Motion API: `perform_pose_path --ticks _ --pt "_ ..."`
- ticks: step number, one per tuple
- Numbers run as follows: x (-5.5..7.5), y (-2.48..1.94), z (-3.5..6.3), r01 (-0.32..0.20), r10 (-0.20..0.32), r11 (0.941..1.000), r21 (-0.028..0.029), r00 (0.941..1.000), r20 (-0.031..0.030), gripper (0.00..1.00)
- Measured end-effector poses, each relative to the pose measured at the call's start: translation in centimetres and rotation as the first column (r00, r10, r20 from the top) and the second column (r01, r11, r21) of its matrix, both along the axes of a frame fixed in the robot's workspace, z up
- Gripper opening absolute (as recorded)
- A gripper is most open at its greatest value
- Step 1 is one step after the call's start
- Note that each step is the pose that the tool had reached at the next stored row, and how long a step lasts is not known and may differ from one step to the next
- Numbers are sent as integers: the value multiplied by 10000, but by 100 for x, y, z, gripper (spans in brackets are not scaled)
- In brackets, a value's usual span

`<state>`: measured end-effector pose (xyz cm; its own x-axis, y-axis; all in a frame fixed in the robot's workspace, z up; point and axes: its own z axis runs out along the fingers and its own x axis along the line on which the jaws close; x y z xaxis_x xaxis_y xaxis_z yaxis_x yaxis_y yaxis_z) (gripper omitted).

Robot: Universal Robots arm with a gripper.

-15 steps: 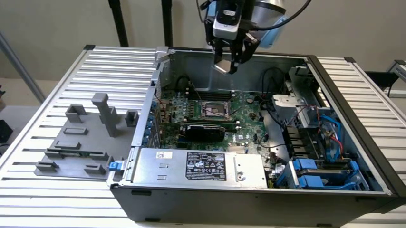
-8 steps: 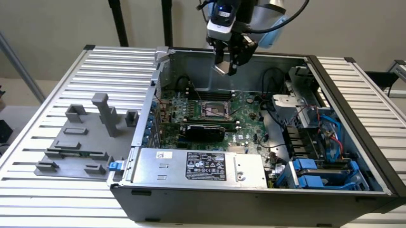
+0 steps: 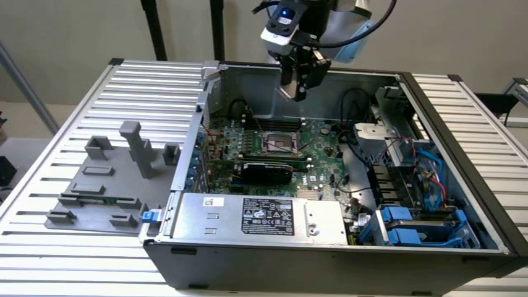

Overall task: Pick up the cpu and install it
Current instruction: 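Place the cpu into insertion slot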

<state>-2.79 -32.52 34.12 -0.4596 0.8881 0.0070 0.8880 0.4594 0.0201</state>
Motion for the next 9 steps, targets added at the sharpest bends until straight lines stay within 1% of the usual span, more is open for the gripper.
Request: perform_pose_path --ticks 3,5,6,7,9 --pt "0 0 -20 540 -540 9985 1 9985 0 55" --pt "0 0 -35 904 -904 9959 1 9959 0 55" --pt "0 0 -56 1412 -1412 9900 1 9900 0 55" --pt "0 0 -68 1686 -1686 9857 1 9857 0 55" --pt "0 0 -88 2055 -2055 9786 0 9786 0 55"
